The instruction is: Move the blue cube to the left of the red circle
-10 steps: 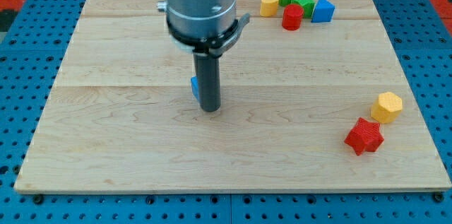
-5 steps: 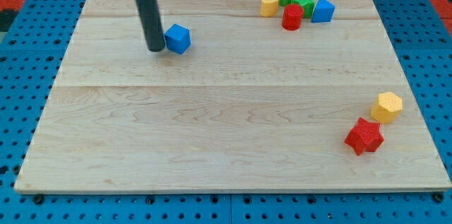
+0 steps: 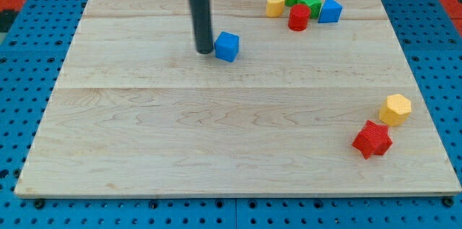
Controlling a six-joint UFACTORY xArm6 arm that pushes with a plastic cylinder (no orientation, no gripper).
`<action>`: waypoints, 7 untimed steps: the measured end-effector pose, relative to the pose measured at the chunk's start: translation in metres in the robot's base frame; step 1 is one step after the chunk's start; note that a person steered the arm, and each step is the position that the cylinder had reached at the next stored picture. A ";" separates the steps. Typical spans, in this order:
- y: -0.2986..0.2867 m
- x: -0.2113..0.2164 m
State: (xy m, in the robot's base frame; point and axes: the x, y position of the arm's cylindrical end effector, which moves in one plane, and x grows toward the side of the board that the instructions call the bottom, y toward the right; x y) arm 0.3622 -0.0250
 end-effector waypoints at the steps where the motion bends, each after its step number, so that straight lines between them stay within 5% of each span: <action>1: 0.056 0.010; 4: 0.197 -0.031; 5: 0.193 -0.004; 7: 0.129 -0.063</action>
State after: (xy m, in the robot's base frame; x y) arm 0.2991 0.1042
